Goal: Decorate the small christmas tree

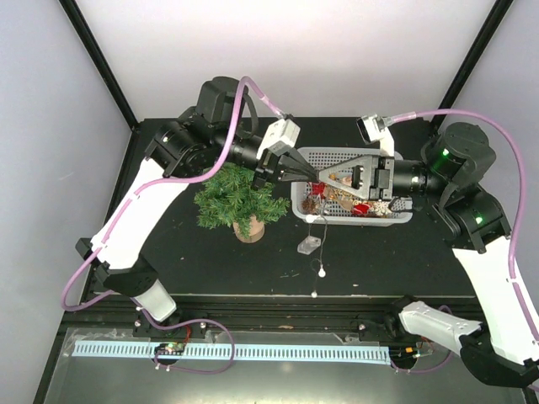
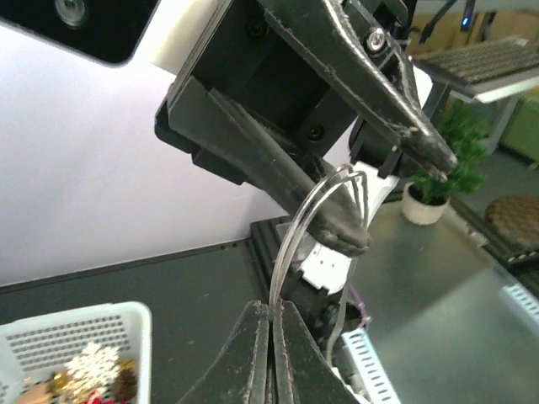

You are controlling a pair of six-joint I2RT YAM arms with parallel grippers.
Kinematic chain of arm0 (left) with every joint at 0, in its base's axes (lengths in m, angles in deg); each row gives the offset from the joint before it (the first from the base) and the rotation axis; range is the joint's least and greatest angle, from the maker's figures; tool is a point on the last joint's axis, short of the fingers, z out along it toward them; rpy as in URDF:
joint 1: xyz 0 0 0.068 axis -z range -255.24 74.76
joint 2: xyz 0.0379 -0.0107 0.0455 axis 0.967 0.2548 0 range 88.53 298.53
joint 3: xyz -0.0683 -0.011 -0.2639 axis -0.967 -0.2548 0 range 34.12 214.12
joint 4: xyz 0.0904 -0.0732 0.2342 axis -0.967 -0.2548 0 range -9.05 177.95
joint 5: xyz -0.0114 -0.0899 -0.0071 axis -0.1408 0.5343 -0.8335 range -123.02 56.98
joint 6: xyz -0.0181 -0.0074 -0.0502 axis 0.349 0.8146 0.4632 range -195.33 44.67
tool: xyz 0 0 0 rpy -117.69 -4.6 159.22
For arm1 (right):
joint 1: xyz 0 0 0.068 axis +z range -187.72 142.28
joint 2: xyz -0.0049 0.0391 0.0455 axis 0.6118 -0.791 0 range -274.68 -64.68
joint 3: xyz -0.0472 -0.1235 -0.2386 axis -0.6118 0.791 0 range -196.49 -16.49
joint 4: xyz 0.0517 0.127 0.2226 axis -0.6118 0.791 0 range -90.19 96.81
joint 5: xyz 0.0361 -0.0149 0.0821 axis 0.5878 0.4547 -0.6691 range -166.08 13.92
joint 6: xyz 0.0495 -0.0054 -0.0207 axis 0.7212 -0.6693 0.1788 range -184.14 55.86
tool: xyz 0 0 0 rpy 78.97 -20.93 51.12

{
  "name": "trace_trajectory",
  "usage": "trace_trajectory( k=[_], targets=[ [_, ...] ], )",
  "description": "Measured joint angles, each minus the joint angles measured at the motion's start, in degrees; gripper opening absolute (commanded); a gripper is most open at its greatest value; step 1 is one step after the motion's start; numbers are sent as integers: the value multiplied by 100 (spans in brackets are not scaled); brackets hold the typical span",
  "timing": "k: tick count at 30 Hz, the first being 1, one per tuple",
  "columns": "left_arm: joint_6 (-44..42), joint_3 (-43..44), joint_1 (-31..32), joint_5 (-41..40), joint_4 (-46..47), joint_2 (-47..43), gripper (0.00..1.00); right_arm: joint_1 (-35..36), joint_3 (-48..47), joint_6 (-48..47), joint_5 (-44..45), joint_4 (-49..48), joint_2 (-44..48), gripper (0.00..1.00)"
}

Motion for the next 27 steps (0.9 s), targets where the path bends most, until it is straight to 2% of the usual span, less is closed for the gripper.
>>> trace_trajectory(
  k=[1,4,7,11,16,21,27],
  targets=[
    [-105,31,0,-83,-98,-26,2,2,20,-72,28,90,28,35],
    [-407,94,0,-326,-334,-164,2,2,129,-238,96,339,146,59],
    [-667,153,4,-490,-579,-343,2,0,181,-387,164,603,247,70],
    [-975,275,68,-728,-876,-525,2,0,142,-977,446,1320,382,71],
    [-1220,431,175,-1102,-1189,-579,2,2,396,-1871,1401,2411,713,71],
    [-1320,603,197,-1414,-1375,-581,1,2,1659,-2450,2402,3108,1471,71],
    [-1349,627,203,-1681,-1419,-586,2,7,3268,-2658,2927,3471,2240,72]
  ],
)
